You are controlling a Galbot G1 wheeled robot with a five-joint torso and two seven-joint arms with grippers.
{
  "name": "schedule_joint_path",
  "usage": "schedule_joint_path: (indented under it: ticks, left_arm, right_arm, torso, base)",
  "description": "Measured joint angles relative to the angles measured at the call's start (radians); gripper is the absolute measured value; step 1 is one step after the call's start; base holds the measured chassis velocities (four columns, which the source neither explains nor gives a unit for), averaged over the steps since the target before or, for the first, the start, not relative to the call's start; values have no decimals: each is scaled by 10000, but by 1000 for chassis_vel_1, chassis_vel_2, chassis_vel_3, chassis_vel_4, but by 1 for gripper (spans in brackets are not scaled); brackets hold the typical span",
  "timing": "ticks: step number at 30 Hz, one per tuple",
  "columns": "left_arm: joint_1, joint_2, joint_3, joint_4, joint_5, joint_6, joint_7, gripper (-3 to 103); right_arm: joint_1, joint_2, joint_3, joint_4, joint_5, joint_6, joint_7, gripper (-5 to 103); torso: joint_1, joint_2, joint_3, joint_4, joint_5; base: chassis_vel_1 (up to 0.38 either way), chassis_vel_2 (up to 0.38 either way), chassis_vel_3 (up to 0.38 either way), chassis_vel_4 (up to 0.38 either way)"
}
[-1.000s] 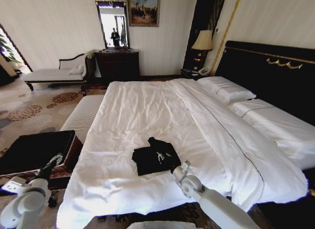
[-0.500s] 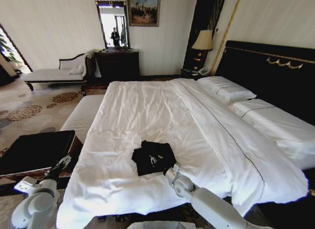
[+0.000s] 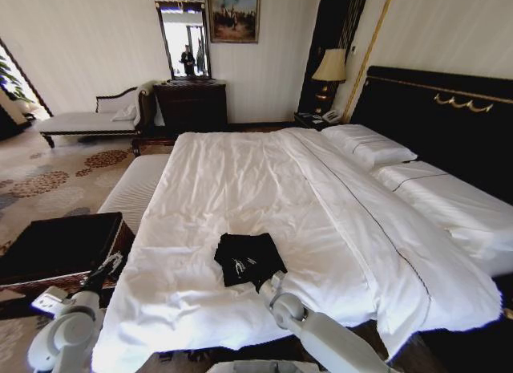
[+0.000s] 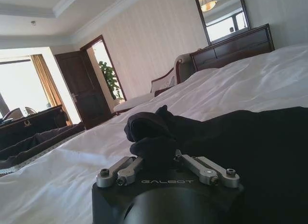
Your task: Fold the clothes on the bed and place them into the basket.
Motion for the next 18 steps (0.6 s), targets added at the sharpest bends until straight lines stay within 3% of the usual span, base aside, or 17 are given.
schedule_joint_path:
  ticks: [3,6,10,12,14,15,18]
  left_arm:
    - [33,-1,-58,0,-68,0,-12,100]
    - [55,10,-146,29,-144,0,-26,100]
    - [61,12,-171,31,-158,0,-27,100]
    - [53,-6,-170,27,-159,0,-29,100]
    - [53,-15,-163,22,-158,0,-31,100]
    - [52,-19,-154,19,-157,0,-32,100]
    - [78,-31,-120,-5,-133,0,-32,100]
  right_arm:
    - [-54,-259,4,157,-143,96,1,19]
    - [-234,-719,-86,889,-241,254,-11,35]
    - [-375,-1011,-189,1661,-182,474,-57,46]
    - [-375,-1026,-150,1963,274,630,-198,57]
    - [-312,-963,-82,2014,695,616,-196,57]
    - [-259,-909,-36,2017,926,577,-170,62]
    - [345,-244,214,1585,2574,-183,637,79]
  torso:
    - [0,0,0,-1,0]
    - [1,0,0,-3,1]
    - [0,0,0,-2,0]
    - [-1,1,-1,-2,0]
    - [-1,0,-1,-3,0]
    - [0,0,0,-3,-1]
    - [0,0,0,-1,0]
  base:
    - [0,0,0,0]
    - [0,0,0,0]
    - [0,0,0,0]
    - [0,0,0,0]
    - [0,0,0,0]
    - [0,0,0,0]
    - [0,0,0,0]
